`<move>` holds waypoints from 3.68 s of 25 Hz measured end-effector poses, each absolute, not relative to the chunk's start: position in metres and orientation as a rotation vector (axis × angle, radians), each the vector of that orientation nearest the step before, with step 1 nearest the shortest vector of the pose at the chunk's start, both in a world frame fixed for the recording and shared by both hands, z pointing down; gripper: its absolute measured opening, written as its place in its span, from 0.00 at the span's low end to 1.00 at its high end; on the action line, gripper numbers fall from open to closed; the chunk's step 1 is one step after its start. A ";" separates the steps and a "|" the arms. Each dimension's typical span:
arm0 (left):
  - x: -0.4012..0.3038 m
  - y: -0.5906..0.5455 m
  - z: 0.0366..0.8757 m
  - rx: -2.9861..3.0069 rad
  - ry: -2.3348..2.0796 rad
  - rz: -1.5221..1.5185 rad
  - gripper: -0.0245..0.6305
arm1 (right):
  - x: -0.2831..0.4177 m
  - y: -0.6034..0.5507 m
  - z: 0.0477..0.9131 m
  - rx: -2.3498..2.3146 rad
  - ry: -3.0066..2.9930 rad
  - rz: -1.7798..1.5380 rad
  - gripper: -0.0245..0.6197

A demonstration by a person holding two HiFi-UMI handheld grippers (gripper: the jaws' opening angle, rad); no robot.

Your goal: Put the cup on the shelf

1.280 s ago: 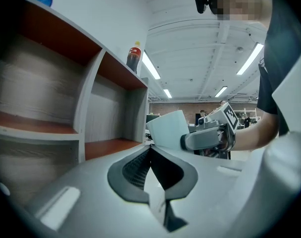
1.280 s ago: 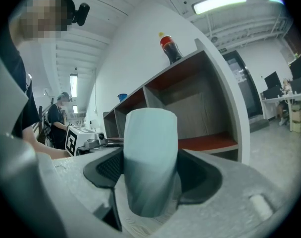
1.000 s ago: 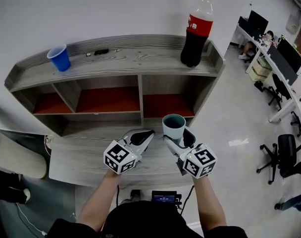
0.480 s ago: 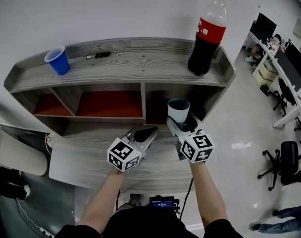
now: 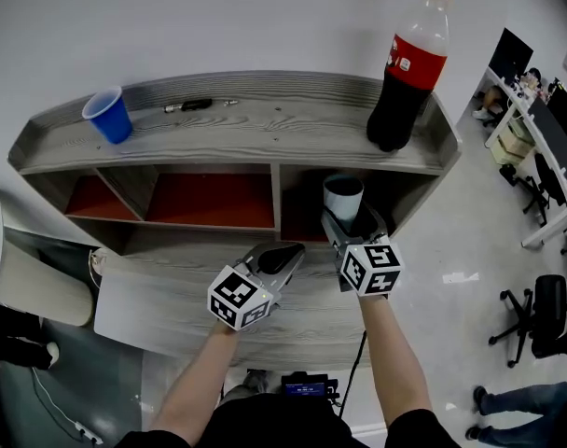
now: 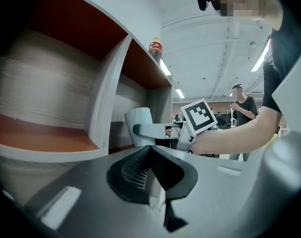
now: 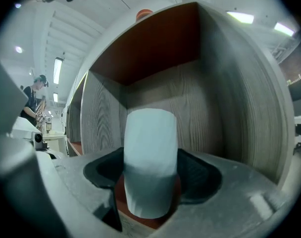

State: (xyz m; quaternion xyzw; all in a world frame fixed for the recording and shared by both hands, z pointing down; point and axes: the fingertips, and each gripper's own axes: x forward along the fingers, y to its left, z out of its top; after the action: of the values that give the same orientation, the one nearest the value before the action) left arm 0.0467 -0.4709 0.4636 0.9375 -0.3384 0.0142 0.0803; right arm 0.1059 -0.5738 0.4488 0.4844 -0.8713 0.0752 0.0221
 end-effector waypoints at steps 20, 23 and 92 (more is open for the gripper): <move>0.039 -0.460 0.472 2.786 -1.013 0.051 0.04 | 0.102 -0.575 0.458 1.478 -2.615 0.142 0.55; 0.041 -0.457 0.472 2.789 -1.000 0.052 0.04 | 0.104 -0.570 0.461 1.469 -2.601 0.122 0.55; 0.055 -0.378 0.494 2.806 -0.758 -0.040 0.02 | 0.146 -0.376 0.488 1.469 -2.681 0.415 0.04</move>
State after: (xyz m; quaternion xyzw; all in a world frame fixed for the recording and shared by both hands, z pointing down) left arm 0.0545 -0.3783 0.4945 0.9586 -0.2591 -0.0136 0.1172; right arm 0.1460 -0.3757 0.4882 0.4758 -0.8688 0.1344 0.0282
